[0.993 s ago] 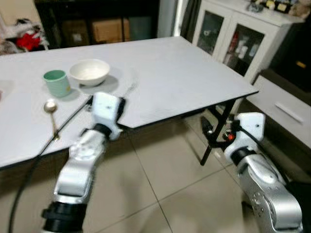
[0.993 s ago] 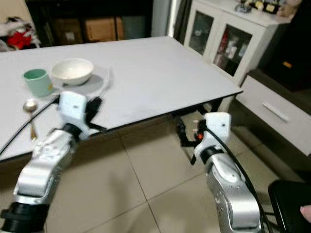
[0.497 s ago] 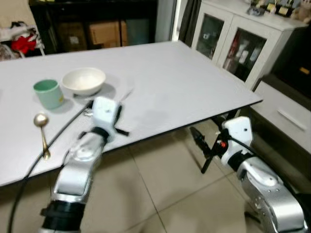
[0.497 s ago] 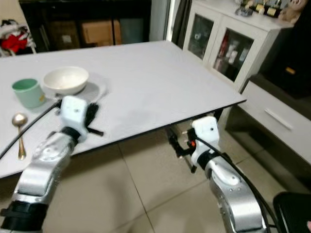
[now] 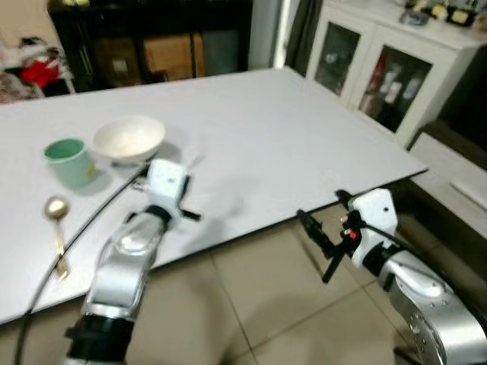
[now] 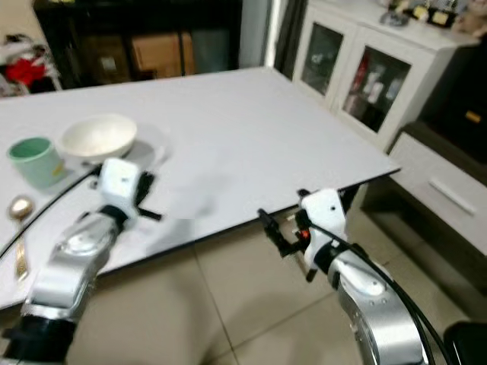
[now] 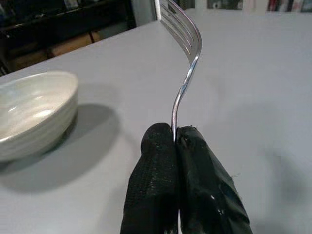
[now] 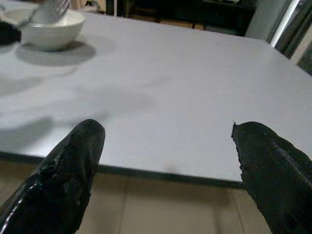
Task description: Setting the table
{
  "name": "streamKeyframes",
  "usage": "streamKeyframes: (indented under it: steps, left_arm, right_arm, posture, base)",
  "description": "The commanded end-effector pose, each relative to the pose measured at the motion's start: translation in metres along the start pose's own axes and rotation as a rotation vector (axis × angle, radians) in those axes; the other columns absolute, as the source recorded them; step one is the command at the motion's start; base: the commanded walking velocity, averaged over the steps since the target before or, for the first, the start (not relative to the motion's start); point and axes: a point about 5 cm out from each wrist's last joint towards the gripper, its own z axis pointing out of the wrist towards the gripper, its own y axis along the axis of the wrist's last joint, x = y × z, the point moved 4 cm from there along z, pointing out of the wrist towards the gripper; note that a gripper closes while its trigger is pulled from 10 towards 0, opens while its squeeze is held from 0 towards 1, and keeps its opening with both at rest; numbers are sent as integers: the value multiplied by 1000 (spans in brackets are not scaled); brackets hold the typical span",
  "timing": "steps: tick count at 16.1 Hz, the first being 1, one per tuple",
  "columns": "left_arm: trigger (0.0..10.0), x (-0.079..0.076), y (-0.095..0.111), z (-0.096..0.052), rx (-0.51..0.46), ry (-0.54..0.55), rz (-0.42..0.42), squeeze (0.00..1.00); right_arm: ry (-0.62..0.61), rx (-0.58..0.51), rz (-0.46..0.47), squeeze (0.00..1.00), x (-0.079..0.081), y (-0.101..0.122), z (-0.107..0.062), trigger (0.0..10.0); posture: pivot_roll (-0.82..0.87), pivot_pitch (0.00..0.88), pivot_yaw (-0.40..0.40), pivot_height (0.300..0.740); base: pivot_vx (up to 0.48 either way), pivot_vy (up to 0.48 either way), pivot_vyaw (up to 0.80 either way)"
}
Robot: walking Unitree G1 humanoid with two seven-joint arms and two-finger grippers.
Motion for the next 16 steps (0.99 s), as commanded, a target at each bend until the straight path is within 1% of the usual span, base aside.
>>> streamKeyframes:
  steps: [1,3,5,7,9,11,13,14,16]
  left_arm:
    - [10000,-13,4,3,1,-36,6,0]
    - [10000,-15,-1,6,50,-61,30,0]
    - [10000,-11,-8,12,130,-40,28,0]
    - [10000,-9,-11,18,181,-16,-6,0]
    - [10000,-12,-14,24,228,-8,-31,0]
    - [10000,-13,-21,33,298,22,-91,0]
    - [10000,-15,-22,39,315,30,-136,0]
    - [10000,-15,-21,44,327,42,-163,0]
    - [10000,-14,-23,50,359,75,-205,0]
  right_arm:
    - [-4,14,-9,0,-4,-1,-3,10000]
    - [28,22,-8,0,0,-2,-1,10000]
    - [57,27,-7,0,5,-2,0,10000]
    - [102,31,-13,0,10,-1,1,10000]
    - [124,29,-17,0,13,1,3,10000]
    - [135,35,-10,0,14,-1,4,10000]
    - [147,37,-10,0,17,-1,4,10000]
    - [161,40,-11,0,20,-2,4,10000]
    - [260,62,10,0,34,-4,2,10000]
  posture:
    - [-51,0,-32,740]
    - [-41,0,-32,740]
    - [-36,0,-30,740]
    - [-35,0,-25,740]
    - [-33,0,-23,740]
    - [-27,0,-23,740]
    - [-26,0,-22,740]
    - [-25,0,-21,740]
    - [-25,0,-18,740]
  base:
    - [0,0,0]
    - [0,0,0]
    - [0,0,0]
    - [0,0,0]
    - [0,0,0]
    - [0,0,0]
    - [0,0,0]
    - [0,0,0]
    - [0,0,0]
